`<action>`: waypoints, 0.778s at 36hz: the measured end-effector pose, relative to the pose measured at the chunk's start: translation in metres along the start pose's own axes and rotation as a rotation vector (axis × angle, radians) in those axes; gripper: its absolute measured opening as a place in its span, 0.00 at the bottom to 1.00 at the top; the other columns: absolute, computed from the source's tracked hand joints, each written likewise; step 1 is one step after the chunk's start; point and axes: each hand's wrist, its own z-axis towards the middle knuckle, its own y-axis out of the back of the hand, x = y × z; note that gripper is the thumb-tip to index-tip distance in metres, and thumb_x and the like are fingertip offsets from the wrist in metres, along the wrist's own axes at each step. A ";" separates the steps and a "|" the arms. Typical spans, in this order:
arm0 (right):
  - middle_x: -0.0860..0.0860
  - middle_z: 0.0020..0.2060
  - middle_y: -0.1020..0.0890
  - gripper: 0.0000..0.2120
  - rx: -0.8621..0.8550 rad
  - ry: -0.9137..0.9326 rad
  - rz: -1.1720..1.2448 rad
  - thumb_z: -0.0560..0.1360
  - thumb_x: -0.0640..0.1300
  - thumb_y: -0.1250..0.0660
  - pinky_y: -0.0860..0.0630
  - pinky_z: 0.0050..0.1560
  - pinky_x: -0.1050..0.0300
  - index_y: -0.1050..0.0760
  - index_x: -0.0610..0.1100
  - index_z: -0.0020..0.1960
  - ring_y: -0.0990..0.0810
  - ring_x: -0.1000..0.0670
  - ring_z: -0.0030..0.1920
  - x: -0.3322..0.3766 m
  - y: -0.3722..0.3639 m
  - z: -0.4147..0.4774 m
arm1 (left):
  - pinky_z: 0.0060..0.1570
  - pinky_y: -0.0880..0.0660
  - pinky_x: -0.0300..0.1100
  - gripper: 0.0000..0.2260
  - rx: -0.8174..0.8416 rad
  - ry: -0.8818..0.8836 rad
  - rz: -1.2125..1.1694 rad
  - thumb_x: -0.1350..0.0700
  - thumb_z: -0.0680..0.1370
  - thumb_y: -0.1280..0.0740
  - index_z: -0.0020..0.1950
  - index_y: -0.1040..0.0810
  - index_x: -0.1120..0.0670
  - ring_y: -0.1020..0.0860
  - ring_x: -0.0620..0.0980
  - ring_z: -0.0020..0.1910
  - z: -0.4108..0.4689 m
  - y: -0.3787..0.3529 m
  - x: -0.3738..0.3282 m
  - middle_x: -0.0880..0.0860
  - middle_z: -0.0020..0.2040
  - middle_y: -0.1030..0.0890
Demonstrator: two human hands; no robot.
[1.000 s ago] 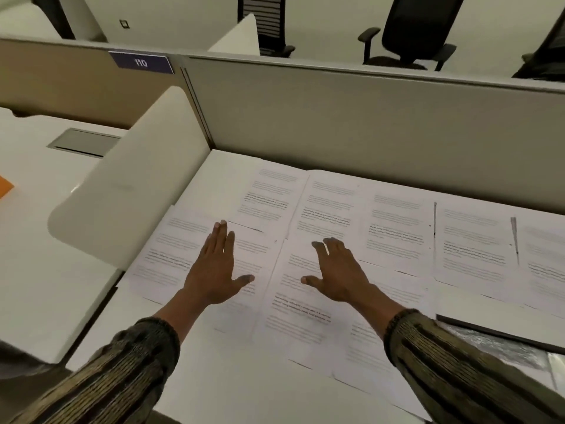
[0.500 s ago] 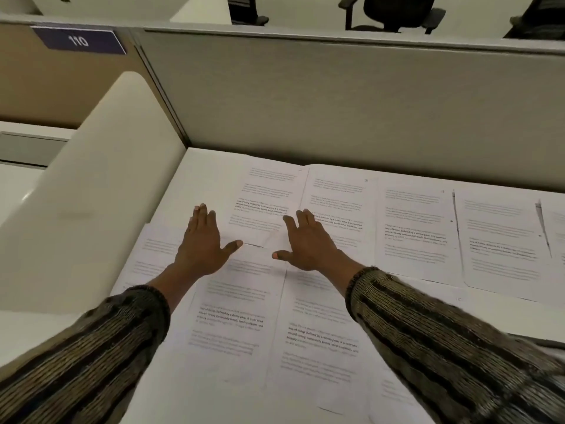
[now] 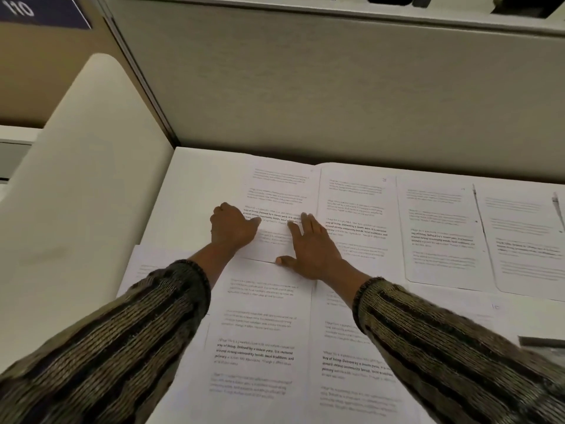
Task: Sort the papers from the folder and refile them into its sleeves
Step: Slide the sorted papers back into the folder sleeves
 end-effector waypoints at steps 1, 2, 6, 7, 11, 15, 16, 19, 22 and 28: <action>0.37 0.84 0.57 0.49 -0.004 -0.002 0.011 0.78 0.72 0.41 0.54 0.83 0.41 0.55 0.43 0.85 0.59 0.37 0.84 0.000 -0.001 0.000 | 0.72 0.28 0.58 0.41 -0.007 0.025 -0.022 0.41 0.78 0.25 0.78 0.36 0.67 0.31 0.64 0.75 0.000 0.000 -0.005 0.64 0.75 0.31; 0.37 0.84 0.57 0.49 -0.009 -0.004 0.027 0.79 0.72 0.41 0.54 0.83 0.41 0.55 0.43 0.85 0.59 0.37 0.84 -0.001 -0.002 0.000 | 0.72 0.28 0.58 0.41 -0.017 0.058 -0.051 0.41 0.78 0.24 0.78 0.36 0.66 0.31 0.64 0.75 0.001 -0.001 -0.010 0.64 0.75 0.31; 0.39 0.84 0.57 0.48 -0.024 -0.012 0.095 0.79 0.70 0.39 0.53 0.83 0.42 0.54 0.44 0.85 0.60 0.39 0.84 -0.002 -0.004 -0.001 | 0.71 0.28 0.58 0.40 -0.012 0.180 -0.153 0.41 0.76 0.23 0.78 0.34 0.62 0.30 0.63 0.74 0.016 -0.003 -0.015 0.61 0.76 0.32; 0.39 0.84 0.57 0.47 -0.035 -0.013 0.111 0.80 0.70 0.39 0.53 0.83 0.42 0.53 0.43 0.85 0.59 0.39 0.84 -0.002 -0.006 -0.001 | 0.70 0.26 0.58 0.40 -0.004 0.198 -0.191 0.42 0.74 0.22 0.77 0.31 0.62 0.28 0.63 0.72 0.020 -0.002 -0.014 0.61 0.75 0.30; 0.41 0.84 0.54 0.45 -0.079 -0.018 0.196 0.80 0.67 0.37 0.50 0.83 0.42 0.50 0.44 0.85 0.57 0.40 0.84 -0.003 -0.009 -0.002 | 0.60 0.19 0.54 0.24 0.038 0.267 -0.366 0.50 0.72 0.18 0.59 0.23 0.61 0.21 0.60 0.57 0.029 0.005 -0.013 0.58 0.59 0.19; 0.41 0.83 0.48 0.42 -0.136 -0.022 0.249 0.80 0.65 0.35 0.45 0.82 0.41 0.47 0.44 0.84 0.51 0.41 0.83 -0.006 -0.010 0.002 | 0.52 0.23 0.47 0.18 0.055 0.298 -0.389 0.55 0.74 0.18 0.52 0.25 0.59 0.22 0.59 0.52 0.031 0.012 -0.013 0.57 0.52 0.21; 0.41 0.83 0.46 0.41 -0.156 -0.023 0.263 0.80 0.64 0.34 0.43 0.81 0.41 0.45 0.44 0.83 0.49 0.40 0.83 -0.006 -0.010 0.002 | 0.51 0.23 0.46 0.17 0.038 0.298 -0.380 0.56 0.74 0.18 0.50 0.25 0.59 0.21 0.59 0.51 0.032 0.015 -0.013 0.57 0.52 0.21; 0.42 0.80 0.40 0.37 -0.209 -0.037 0.338 0.79 0.60 0.31 0.37 0.78 0.43 0.39 0.44 0.81 0.44 0.42 0.80 -0.006 -0.006 0.004 | 0.46 0.19 0.46 0.15 0.058 0.258 -0.374 0.57 0.73 0.17 0.51 0.21 0.60 0.17 0.57 0.49 0.036 0.022 -0.008 0.57 0.53 0.16; 0.46 0.78 0.37 0.35 -0.238 -0.069 0.437 0.79 0.56 0.29 0.32 0.74 0.46 0.37 0.45 0.80 0.40 0.45 0.77 -0.007 -0.001 0.005 | 0.46 0.17 0.46 0.11 0.093 0.135 -0.340 0.57 0.76 0.20 0.45 0.20 0.59 0.15 0.56 0.48 0.030 0.026 -0.007 0.55 0.49 0.15; 0.47 0.72 0.27 0.34 -0.409 -0.218 0.699 0.77 0.58 0.25 0.29 0.71 0.47 0.32 0.47 0.76 0.30 0.47 0.72 -0.008 0.010 0.006 | 0.44 0.20 0.43 0.06 0.043 0.037 -0.511 0.57 0.79 0.23 0.49 0.16 0.58 0.15 0.53 0.47 0.009 0.047 -0.016 0.52 0.48 0.14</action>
